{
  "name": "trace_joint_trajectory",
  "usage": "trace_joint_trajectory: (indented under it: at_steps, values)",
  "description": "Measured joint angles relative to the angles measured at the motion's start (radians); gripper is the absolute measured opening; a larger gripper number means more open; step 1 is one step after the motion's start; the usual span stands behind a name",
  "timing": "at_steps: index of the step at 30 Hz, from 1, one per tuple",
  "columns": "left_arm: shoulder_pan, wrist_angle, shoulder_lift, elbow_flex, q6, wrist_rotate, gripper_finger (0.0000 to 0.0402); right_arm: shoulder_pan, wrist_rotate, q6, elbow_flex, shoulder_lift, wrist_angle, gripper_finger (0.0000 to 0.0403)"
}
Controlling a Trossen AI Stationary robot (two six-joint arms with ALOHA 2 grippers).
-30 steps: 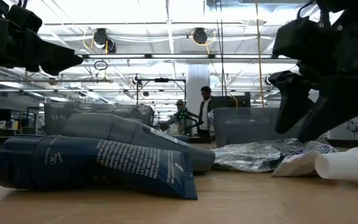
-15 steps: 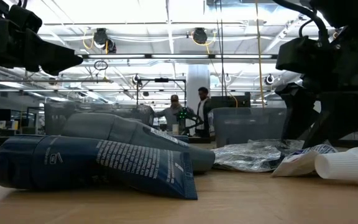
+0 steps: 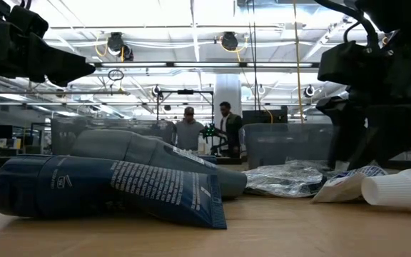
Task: Pick & Place Travel size toiletries
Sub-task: Put the top right black hairbrush into the transparent bin
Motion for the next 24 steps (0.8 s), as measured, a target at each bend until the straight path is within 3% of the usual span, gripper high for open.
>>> trace_joint_trajectory:
  at_steps: [24]
  values:
    - [0.0,0.0,0.0,0.0,0.0,0.0,0.0235,0.0,-0.002,0.001,-0.001,0.001,-0.001,0.0058]
